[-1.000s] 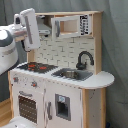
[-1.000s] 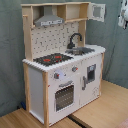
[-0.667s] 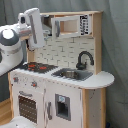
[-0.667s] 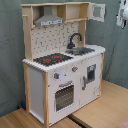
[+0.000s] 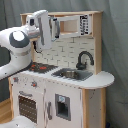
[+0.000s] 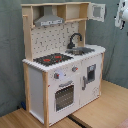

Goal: Play with the kitchen

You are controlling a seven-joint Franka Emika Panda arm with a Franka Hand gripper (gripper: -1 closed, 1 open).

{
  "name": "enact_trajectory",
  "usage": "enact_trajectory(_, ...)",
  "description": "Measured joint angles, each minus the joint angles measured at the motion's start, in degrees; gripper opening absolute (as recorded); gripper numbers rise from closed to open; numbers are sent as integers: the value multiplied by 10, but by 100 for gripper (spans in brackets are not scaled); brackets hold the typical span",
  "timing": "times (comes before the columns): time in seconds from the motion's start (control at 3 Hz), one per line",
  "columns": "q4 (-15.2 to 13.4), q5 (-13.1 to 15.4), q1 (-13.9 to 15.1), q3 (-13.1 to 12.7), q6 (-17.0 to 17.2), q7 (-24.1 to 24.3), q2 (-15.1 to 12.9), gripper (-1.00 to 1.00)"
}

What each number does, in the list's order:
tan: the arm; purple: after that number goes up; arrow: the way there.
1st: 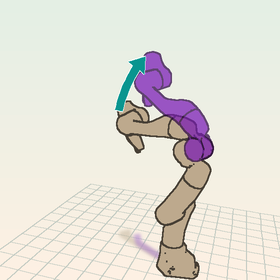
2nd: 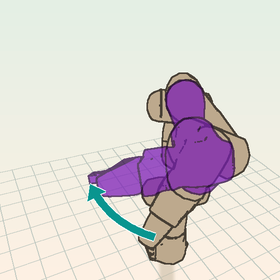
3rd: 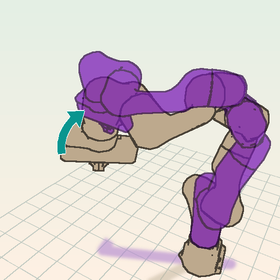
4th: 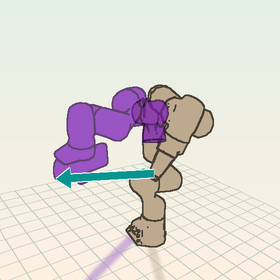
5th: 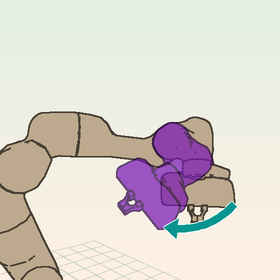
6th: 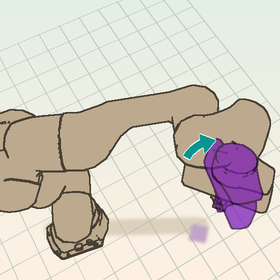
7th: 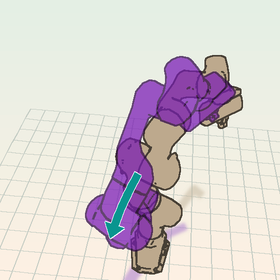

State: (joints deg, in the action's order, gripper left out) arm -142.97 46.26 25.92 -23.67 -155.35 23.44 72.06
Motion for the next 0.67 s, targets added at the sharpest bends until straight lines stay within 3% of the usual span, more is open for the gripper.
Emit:
enact_trajectory(0.33,-21,0,15,17,-48,5,0,100)
enact_trajectory(0.67,-25,0,25,31,-77,10,-8,100)
